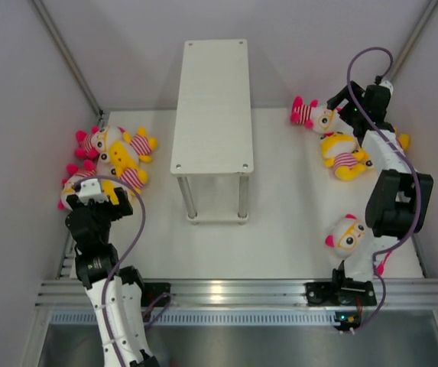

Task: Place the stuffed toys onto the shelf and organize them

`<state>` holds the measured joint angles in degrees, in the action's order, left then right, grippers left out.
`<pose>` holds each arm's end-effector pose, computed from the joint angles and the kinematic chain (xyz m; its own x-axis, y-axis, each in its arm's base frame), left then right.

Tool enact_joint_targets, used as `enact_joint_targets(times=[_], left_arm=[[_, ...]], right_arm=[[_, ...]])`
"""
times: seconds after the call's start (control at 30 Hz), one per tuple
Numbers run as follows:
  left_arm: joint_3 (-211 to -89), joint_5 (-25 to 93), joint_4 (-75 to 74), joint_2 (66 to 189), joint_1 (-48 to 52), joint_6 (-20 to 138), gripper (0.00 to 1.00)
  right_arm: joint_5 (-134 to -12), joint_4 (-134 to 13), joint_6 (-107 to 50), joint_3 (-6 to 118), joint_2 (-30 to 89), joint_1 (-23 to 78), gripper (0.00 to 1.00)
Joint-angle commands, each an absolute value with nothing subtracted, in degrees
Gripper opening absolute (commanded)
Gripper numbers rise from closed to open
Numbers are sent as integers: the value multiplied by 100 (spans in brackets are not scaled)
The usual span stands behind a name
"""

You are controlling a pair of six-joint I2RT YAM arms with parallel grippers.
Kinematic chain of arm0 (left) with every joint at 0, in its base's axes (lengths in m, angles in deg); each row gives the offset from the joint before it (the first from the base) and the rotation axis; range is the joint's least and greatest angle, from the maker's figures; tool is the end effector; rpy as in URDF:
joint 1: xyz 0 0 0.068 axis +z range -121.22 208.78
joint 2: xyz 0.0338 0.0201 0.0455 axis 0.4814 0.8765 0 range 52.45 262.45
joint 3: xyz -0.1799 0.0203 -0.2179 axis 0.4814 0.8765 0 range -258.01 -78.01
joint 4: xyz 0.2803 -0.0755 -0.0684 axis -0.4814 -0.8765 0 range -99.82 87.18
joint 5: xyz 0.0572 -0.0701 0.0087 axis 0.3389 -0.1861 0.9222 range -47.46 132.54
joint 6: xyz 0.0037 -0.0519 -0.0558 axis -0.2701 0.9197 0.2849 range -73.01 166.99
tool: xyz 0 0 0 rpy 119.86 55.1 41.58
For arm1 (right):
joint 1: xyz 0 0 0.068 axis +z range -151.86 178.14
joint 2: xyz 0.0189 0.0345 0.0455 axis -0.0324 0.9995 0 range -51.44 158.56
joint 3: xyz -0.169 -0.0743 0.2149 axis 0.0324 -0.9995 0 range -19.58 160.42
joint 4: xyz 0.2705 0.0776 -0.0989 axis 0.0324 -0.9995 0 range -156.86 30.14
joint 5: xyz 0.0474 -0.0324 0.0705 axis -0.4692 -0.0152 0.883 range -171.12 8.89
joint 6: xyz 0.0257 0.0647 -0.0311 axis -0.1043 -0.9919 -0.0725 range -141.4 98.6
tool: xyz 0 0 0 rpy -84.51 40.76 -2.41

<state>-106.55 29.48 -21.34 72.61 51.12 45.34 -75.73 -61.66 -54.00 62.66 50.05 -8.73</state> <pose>0.1618 0.0506 0.2847 -0.1676 -0.0384 -0.9851 -0.1598 0.9871 -0.0113 0.4889 -0.0528 0.2962 -0.2831 0.5744 -0.7680 0.2192 0.8184 0.5312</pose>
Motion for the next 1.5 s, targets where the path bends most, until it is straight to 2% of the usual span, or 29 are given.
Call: enact_joint_targets(times=[0.0,0.17,0.33,0.4,0.5,0.53,0.57,0.63,0.73,0.97,1.13,1.27,1.33,1.47], left_arm=[[-10922,2690,-2075,7398,5093,4550,99],[-10939,2742,-2092,7653,5162,4278,99],[-11167,2514,-2084,7811,5189,4321,99],[-11299,2365,-2101,7864,5189,4348,99],[-11509,2154,-2233,7943,5207,4322,98],[-11571,1945,-2303,7969,5215,4295,93],[-11642,1899,-2364,8005,5215,4313,89],[-11888,1803,-2636,8092,5215,4365,79],[-12265,1697,-3189,8242,5207,4252,77],[-13564,1985,-4692,9041,5172,3462,91],[-14532,2295,-5903,9928,5093,2978,95],[-15927,1522,-6608,10579,5075,2696,99],[-16342,829,-6601,10738,5075,2731,99],[-17579,-762,-6592,10966,5075,3019,99]], right_arm=[[-7452,-6609,-5656,7225,5849,-1161,91],[-6627,-7171,-5629,8831,7490,-1231,85],[-6591,-6629,-5858,8976,8021,-1205,81],[-6512,-6435,-5771,9072,8145,-1196,72],[-6512,-6391,-5542,9300,8268,-1170,38],[-6512,-6382,-5498,9344,8259,-1170,11],[-6512,-6364,-5376,9371,8224,-1170,0],[-6494,-6303,-5182,9337,7971,-1179,0],[-6468,-6137,-4603,9161,7470,-1126,0],[-6205,-5274,-2190,7992,4895,-661,0],[-5231,-5151,-352,7605,3543,-230,0],[-4693,-5967,1355,7604,2855,244,0],[-4570,-6538,1804,7692,2557,437,0],[-4605,-6742,2096,7614,2116,894,0]])
